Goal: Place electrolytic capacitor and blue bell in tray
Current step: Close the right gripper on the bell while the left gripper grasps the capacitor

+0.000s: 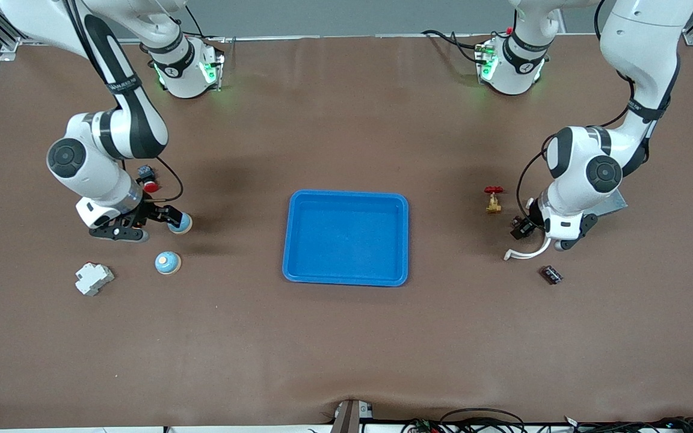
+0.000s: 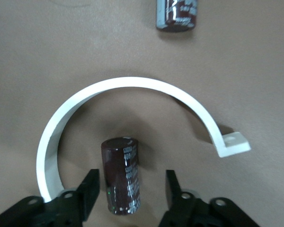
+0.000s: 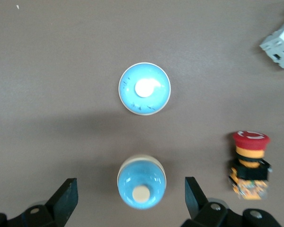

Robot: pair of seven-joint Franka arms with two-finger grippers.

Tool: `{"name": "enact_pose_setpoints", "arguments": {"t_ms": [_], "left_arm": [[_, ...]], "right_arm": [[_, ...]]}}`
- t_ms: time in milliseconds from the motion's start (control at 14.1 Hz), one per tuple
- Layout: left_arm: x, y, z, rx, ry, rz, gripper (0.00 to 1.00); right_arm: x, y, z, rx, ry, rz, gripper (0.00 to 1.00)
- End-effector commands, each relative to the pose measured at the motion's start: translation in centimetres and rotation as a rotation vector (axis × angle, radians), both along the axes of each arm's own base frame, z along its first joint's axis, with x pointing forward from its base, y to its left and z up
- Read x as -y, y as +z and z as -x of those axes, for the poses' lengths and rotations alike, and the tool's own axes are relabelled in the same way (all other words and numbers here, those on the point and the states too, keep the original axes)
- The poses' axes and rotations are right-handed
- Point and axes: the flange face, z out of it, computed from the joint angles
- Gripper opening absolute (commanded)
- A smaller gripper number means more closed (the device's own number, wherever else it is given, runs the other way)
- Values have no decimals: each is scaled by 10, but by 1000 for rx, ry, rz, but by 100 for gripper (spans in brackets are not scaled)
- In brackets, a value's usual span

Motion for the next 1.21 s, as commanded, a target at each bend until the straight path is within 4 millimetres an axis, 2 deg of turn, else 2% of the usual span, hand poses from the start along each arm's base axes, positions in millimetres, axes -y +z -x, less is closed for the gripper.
{"name": "enact_pose_setpoints", "arguments": {"t_ms": [0, 71, 214, 427, 569, 783, 996, 1139], "left_arm": [[-1, -5, -3, -1, 18, 3, 48], [-1, -7, -3, -4, 21, 3, 35], [0, -6, -3, -3, 23, 3, 0], [1, 21, -9, 31, 23, 0, 0], [13, 47, -16, 19, 42, -5, 0], [55, 90, -16, 23, 30, -2, 0], [107, 111, -14, 48, 83, 25, 0], [150, 119, -10, 52, 128, 54, 0]], "right_arm": [[-2, -27, 6, 20, -4, 3, 100], [-3, -35, 7, 15, 5, 7, 100], [-5, -49, 13, 13, 18, 6, 100], [-11, -66, 19, 19, 38, 5, 100], [-10, -69, 20, 16, 57, 15, 100], [-4, -71, 23, 8, 90, 38, 100], [-1, -75, 27, 2, 97, 45, 100], [-1, -75, 27, 1, 111, 51, 100]]}}
